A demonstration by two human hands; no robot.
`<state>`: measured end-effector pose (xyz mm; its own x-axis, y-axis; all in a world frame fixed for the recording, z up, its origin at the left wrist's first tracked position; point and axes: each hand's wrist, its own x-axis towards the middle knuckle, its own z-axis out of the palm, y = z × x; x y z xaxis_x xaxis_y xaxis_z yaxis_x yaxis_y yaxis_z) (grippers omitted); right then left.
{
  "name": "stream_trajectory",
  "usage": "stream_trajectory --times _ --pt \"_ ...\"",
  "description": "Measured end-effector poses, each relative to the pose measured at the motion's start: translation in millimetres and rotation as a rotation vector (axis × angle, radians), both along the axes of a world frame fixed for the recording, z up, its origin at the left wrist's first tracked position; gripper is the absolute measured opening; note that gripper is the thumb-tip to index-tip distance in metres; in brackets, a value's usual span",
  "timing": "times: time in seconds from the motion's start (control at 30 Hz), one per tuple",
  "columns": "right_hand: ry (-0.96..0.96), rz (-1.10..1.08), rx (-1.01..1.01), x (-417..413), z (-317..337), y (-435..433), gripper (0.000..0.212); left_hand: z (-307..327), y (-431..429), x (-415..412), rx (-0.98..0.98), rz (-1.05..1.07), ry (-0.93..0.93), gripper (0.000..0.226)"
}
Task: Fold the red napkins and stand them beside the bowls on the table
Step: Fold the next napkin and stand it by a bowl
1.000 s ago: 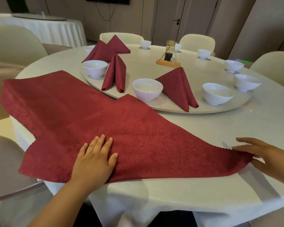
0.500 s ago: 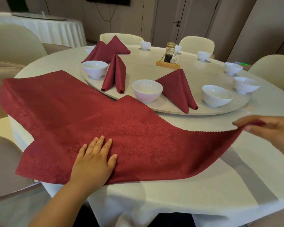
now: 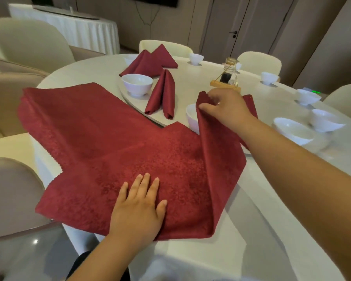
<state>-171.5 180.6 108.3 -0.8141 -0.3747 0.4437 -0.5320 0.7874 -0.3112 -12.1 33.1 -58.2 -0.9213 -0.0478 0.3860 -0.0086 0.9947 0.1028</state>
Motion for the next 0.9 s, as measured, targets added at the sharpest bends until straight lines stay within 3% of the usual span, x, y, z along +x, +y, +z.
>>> stream_trajectory --times 0.17,0.3,0.57,0.7,0.77,0.83,0.9 --pt "-0.015 -0.120 0.319 -36 -23 -49 0.020 4 -2 3 0.136 -0.030 -0.118 0.062" --pt "0.065 -0.176 0.512 -47 -42 -60 0.033 10 -9 5 0.216 -0.075 -0.230 0.076" --pt "0.148 -0.201 0.739 -52 -59 -62 0.028 13 -8 4 0.202 -0.097 -0.292 0.084" --pt "0.178 -0.221 0.818 -50 -61 -61 0.030 20 -10 8 0.283 -0.115 -0.404 0.087" --pt "0.179 -0.205 0.816 -50 -61 -60 0.030 31 -13 5 0.327 -0.125 -0.430 0.102" --pt "0.178 -0.174 0.745 -49 -60 -57 0.033 31 -13 2 0.339 -0.077 -0.346 0.127" --pt "0.157 -0.142 0.624 -44 -57 -52 0.036 36 -14 3 0.320 -0.089 -0.409 0.130"
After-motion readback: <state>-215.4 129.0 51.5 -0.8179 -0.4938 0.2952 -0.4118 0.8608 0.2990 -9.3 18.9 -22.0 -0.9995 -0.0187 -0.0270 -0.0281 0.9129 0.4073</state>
